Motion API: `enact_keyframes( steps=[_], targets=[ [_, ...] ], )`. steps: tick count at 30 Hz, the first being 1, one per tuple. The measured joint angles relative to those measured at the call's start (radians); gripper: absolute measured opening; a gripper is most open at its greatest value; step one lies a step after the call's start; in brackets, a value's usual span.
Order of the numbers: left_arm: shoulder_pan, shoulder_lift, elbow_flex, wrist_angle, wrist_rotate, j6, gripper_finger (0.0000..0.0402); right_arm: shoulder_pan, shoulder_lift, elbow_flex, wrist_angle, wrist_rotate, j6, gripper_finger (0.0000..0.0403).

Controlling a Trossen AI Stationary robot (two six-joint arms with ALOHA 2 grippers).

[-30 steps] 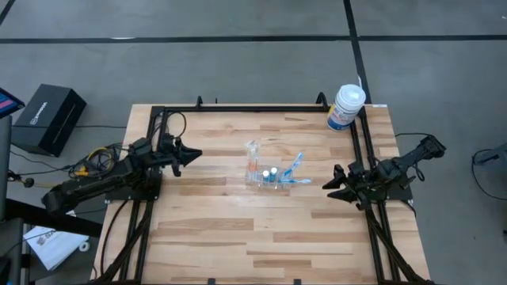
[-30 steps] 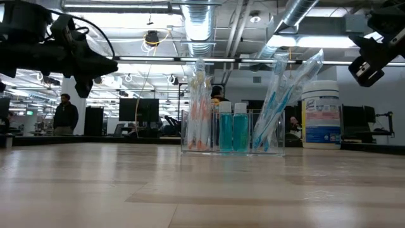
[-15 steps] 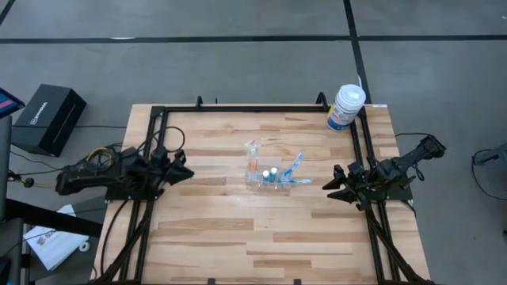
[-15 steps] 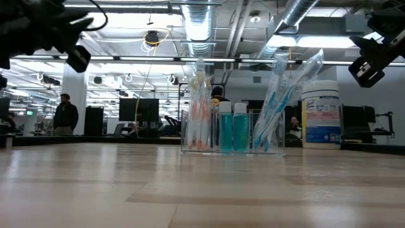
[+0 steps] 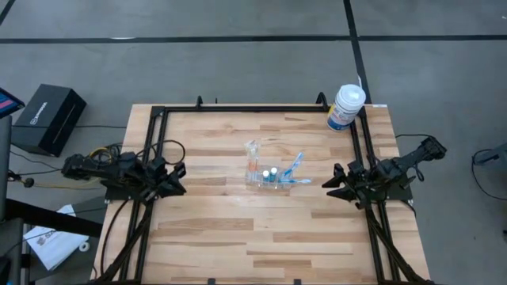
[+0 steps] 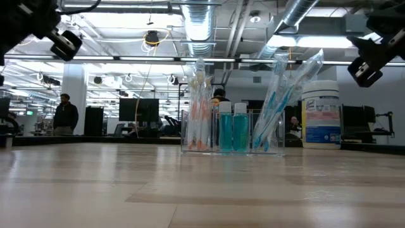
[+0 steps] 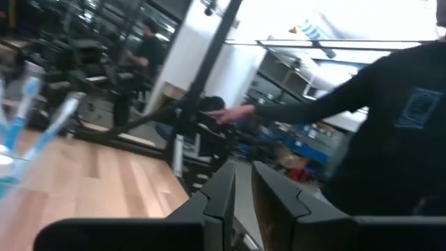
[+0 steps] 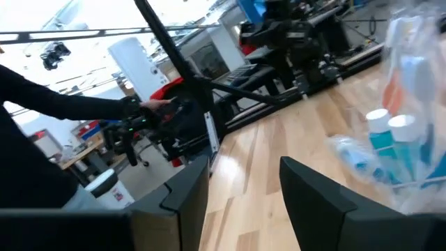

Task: Pick & Place toothbrushing station
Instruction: Return to Home Position

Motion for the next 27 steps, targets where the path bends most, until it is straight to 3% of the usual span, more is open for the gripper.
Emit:
enact_keyframes(
  steps=[14,27],
  targets=[
    [-0.047,0.0,0.0,0.003,0.0,0.0,0.0043,-0.281,-0.001,0.0,0.0,0.002,0.0,0.0165],
    [-0.066,0.0,0.0,0.008,-0.001,0.0,0.0043,-0.269,0.01,0.0,-0.001,0.003,0.0,0.0169]
  ],
)
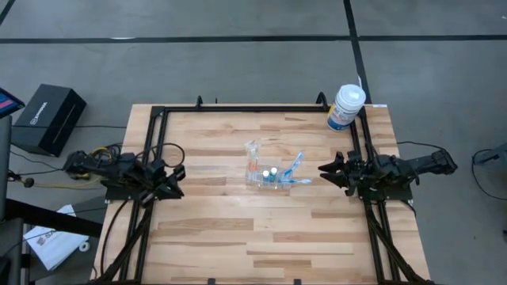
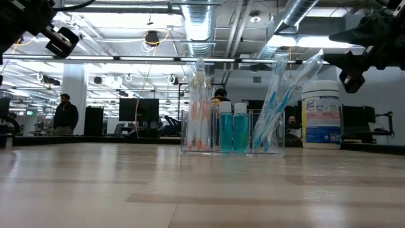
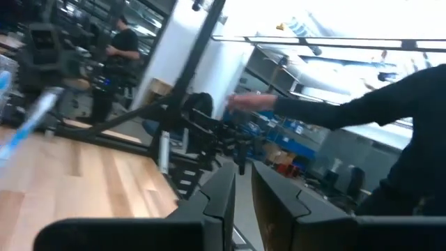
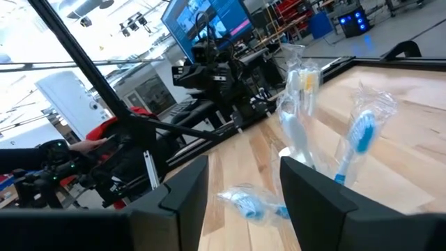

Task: Pick & Place toothbrushing station
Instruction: Return to Home Position

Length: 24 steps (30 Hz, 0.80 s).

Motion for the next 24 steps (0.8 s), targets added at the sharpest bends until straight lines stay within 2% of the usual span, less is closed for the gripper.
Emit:
enact_keyframes(
  steps=[10,24],
  targets=[
    [-0.113,0.0,0.0,0.001,0.001,0.0,0.0043,0.0,0.0,0.0,0.0,0.0,0.0,0.0165],
    [-0.119,0.037,0.0,0.008,0.0,0.0,0.0043,0.0,0.0,0.0,0.0,0.0,0.0,0.0165]
  ],
)
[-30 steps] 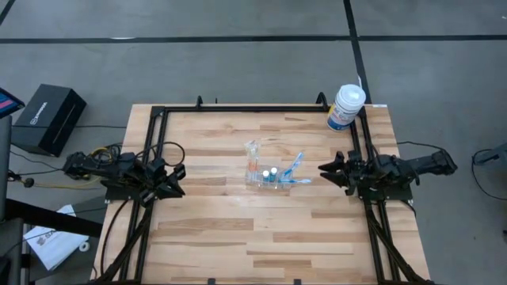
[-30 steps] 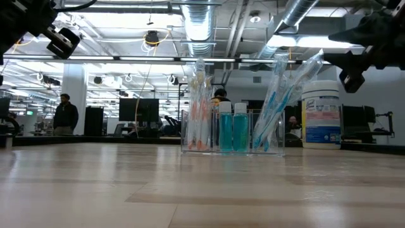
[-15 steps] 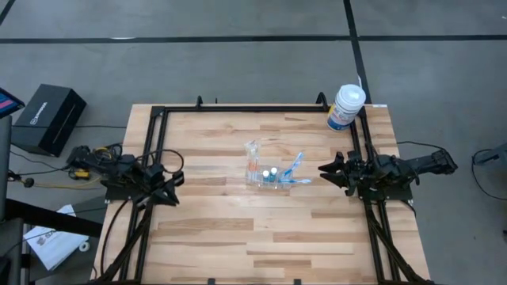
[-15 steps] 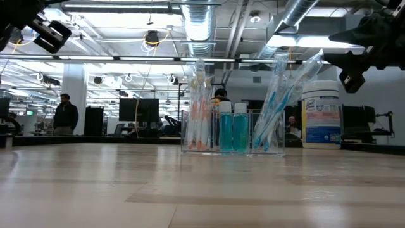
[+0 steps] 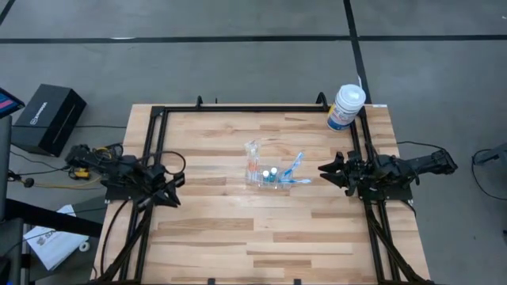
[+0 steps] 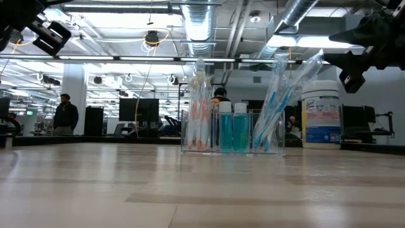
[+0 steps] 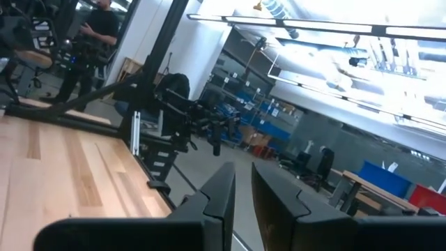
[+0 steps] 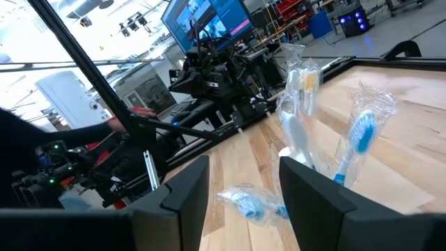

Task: Pick & Place toothbrushing station
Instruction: Return to Home Position

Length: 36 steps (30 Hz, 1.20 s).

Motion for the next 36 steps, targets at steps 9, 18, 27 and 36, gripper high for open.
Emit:
enact_keyframes(
  steps=[9,18,27,36],
  targets=[
    [0.0,0.057,0.0,0.001,0.0,0.0,0.0043,0.0,0.0,0.0,0.0,0.0,0.0,0.0168],
    [0.0,0.117,0.0,0.006,0.0,0.0,0.0043,0.0,0.0,0.0,0.0,0.0,0.0,0.0166],
    [0.0,0.167,0.0,0.007,0.0,0.0,0.0043,0.0,0.0,0.0,0.0,0.0,0.0,0.0168],
    [0.001,0.192,0.0,0.007,0.0,0.0,0.0043,0.0,0.0,0.0,0.0,0.0,0.0,0.0168]
  ],
)
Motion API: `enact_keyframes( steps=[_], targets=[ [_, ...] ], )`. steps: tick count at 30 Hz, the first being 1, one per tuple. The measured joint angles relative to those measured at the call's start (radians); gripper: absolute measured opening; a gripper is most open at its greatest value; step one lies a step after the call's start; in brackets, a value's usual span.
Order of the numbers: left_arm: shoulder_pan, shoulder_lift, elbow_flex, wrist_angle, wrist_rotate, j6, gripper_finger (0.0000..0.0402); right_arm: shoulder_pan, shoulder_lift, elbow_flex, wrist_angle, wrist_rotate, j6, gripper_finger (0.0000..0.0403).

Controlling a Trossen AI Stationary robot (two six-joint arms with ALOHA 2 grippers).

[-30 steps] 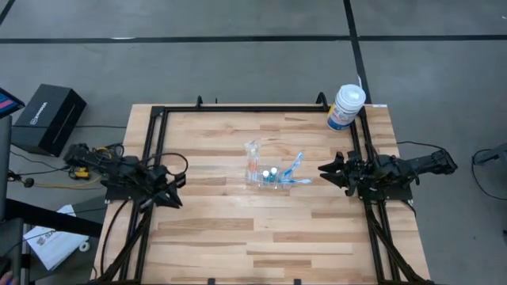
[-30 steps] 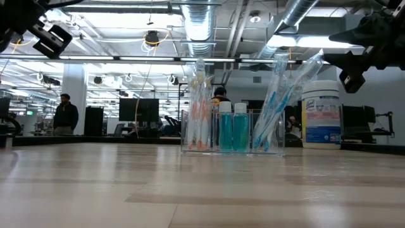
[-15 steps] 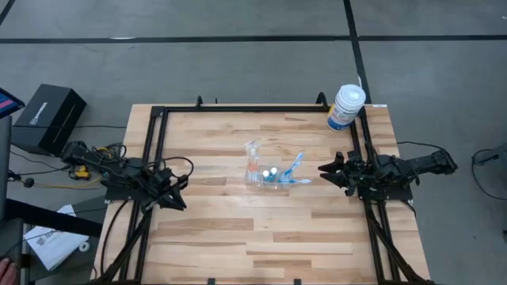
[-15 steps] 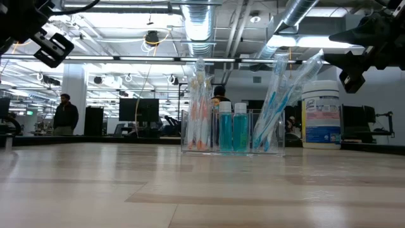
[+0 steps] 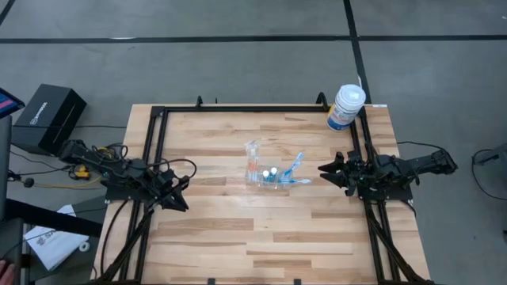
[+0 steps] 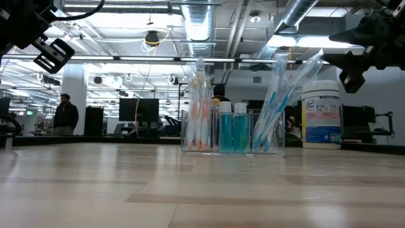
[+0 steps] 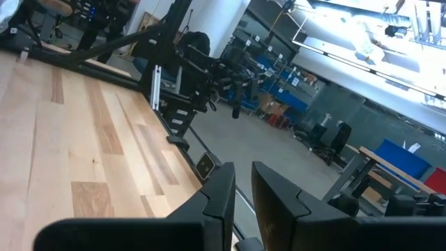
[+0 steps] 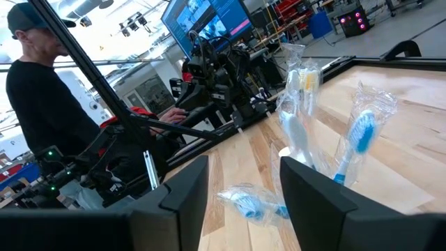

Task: Pick & Place toothbrushing station
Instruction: Return to Home Position

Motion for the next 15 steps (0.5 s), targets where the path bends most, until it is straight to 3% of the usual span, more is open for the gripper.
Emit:
enact_keyframes(
  steps=[15],
  targets=[
    [0.0,0.0,0.0,0.002,0.0,0.0,0.0043,0.0,0.0,0.0,0.0,0.0,0.0,0.0166]
  ],
)
